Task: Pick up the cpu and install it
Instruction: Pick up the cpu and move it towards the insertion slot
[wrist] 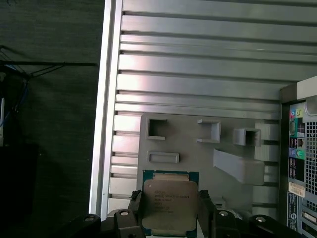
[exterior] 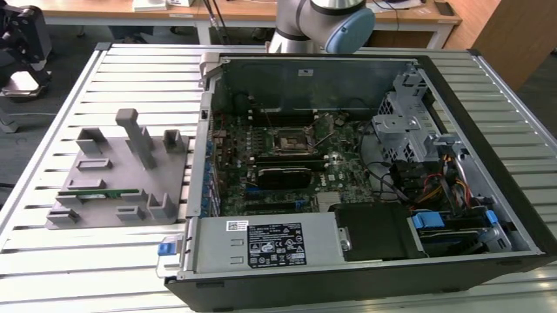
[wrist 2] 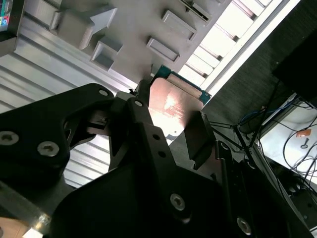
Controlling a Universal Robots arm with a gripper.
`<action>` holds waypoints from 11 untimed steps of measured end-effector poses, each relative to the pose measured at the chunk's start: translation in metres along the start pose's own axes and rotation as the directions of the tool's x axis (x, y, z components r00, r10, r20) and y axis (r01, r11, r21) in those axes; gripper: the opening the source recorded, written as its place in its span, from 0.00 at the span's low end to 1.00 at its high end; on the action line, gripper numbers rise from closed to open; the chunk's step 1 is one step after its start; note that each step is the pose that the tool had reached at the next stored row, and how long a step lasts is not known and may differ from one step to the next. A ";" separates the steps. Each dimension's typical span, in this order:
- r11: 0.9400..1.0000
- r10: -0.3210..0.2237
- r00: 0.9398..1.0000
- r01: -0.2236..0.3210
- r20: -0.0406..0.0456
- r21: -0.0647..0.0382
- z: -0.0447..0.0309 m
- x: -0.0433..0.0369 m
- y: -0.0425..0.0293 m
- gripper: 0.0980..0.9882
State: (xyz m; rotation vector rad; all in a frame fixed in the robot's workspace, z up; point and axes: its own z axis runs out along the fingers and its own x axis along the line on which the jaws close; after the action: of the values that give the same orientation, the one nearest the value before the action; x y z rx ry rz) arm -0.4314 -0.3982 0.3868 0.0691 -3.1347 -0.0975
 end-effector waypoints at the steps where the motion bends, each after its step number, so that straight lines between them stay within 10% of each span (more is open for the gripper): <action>1: 1.000 0.000 1.000 0.000 0.000 0.000 0.0000 -0.0013 0.0000 0.48; 11: 1.000 0.000 1.000 0.000 0.000 0.000 -0.0086 -0.0055 0.0015 0.48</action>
State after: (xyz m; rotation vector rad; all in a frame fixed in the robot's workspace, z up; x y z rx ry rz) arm -0.4259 -0.3970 0.3954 0.0691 -3.1347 -0.0974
